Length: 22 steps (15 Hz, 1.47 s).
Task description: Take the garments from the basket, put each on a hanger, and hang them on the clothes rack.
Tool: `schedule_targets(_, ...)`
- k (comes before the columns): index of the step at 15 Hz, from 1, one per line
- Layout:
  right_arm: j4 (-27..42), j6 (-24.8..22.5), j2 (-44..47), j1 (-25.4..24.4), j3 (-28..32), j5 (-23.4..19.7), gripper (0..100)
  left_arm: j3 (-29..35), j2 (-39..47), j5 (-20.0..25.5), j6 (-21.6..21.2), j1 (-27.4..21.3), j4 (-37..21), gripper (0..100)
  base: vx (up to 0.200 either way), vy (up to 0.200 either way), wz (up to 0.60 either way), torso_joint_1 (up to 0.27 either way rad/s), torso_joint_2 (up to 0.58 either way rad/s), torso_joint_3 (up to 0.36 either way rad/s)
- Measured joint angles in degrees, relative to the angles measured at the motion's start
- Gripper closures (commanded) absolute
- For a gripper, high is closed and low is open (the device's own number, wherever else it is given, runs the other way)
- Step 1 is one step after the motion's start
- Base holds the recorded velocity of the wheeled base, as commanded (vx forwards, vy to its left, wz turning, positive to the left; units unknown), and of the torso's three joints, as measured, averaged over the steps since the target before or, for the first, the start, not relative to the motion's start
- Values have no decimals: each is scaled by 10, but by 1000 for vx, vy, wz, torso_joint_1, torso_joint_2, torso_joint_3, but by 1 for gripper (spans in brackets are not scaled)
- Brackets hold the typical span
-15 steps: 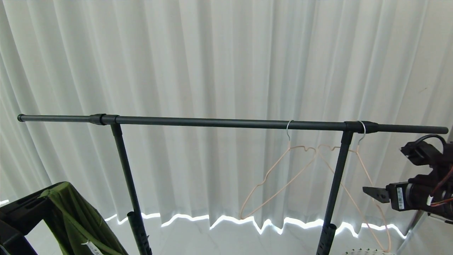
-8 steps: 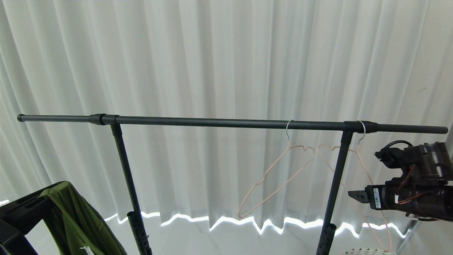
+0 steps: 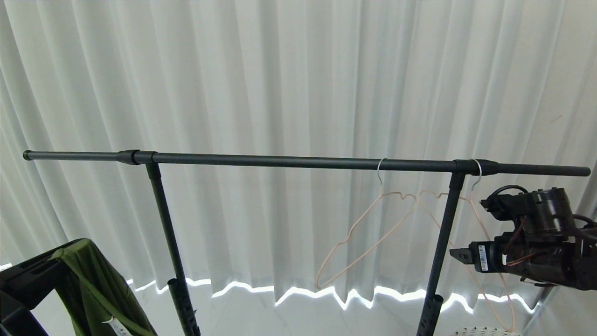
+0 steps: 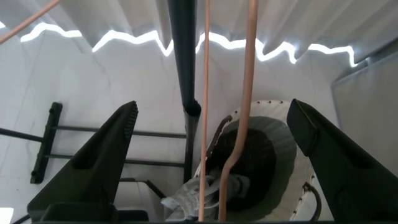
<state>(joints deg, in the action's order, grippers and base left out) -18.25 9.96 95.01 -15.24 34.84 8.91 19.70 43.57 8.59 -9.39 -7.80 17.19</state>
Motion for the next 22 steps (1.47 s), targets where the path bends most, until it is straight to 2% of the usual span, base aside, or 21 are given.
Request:
schedule_targets(7, -2, 10, 12, 4, -2, 2, 0, 0, -1, 0, 0, 0, 0, 100, 0, 0, 0, 0, 0, 0)
schedule_targets(8, -2, 10, 13, 5, -2, 2, 100, 0, -2, 0, 0, 0, 0, 100, 0, 0, 0, 0, 0, 0)
schedule_targets(17, -2, 24, 14, 9, -4, 2, 100, 0, -7, 0, -1, 0, 0, 100, 0, 0, 0, 0, 0, 0)
schedule_targets(22, -1, 38, -31, 9, -5, 2, 100, 1, -8, 0, -1, 0, 1, 100, 0, 0, 0, 0, 0, 0)
